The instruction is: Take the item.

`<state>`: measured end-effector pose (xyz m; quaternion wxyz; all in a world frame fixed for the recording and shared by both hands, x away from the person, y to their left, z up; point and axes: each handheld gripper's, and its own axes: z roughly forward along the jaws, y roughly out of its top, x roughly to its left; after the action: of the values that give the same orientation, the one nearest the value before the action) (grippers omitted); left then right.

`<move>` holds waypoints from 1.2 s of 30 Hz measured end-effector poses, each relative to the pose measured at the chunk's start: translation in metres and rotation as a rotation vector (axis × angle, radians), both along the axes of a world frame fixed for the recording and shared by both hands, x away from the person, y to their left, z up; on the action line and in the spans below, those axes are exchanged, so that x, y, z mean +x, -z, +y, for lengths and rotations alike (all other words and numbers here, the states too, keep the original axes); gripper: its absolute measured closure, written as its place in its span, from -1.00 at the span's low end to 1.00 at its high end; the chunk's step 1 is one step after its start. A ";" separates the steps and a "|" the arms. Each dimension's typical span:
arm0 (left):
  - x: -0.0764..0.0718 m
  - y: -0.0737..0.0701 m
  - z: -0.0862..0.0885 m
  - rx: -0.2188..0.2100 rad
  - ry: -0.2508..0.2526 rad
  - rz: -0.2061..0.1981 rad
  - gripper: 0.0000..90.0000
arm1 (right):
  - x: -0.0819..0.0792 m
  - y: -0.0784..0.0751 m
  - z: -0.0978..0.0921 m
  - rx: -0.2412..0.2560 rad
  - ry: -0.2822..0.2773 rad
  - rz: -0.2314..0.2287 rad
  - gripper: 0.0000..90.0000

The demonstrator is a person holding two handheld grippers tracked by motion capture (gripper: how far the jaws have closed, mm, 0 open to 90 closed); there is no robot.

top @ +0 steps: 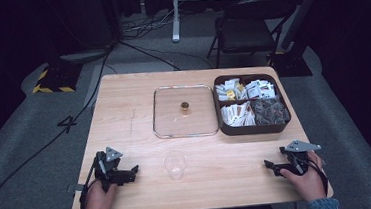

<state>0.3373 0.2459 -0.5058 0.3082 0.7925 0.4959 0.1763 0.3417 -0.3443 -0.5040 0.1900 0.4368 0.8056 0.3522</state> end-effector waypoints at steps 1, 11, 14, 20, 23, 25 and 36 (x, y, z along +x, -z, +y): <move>0.000 0.000 0.000 0.000 -0.001 0.000 -1.00 | 0.000 -0.001 -0.002 0.025 0.016 0.005 -0.63; 0.000 0.000 -0.001 -0.003 -0.012 -0.001 -1.00 | 0.002 -0.026 -0.010 0.103 0.047 -0.009 -0.53; 0.000 0.000 -0.001 -0.002 -0.014 -0.001 -1.00 | 0.002 -0.038 -0.012 0.121 0.072 -0.012 -0.47; 0.000 0.000 -0.001 0.001 -0.011 0.000 -1.00 | 0.010 -0.059 -0.017 0.132 0.104 -0.046 -0.44; 0.001 0.000 -0.002 -0.001 -0.012 -0.002 -1.00 | 0.019 -0.067 -0.020 0.144 0.116 -0.070 -0.51; 0.001 0.000 -0.002 0.000 -0.012 -0.002 -1.00 | 0.022 -0.069 -0.021 0.142 0.119 -0.076 -0.52; 0.001 0.000 -0.002 0.002 -0.011 -0.001 -1.00 | 0.058 -0.092 -0.025 0.155 0.166 -0.126 -0.49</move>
<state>0.3378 0.2444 -0.5060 0.3067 0.7901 0.4997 0.1788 0.3998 -0.3693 -0.4124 0.2342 0.4924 0.7237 0.4231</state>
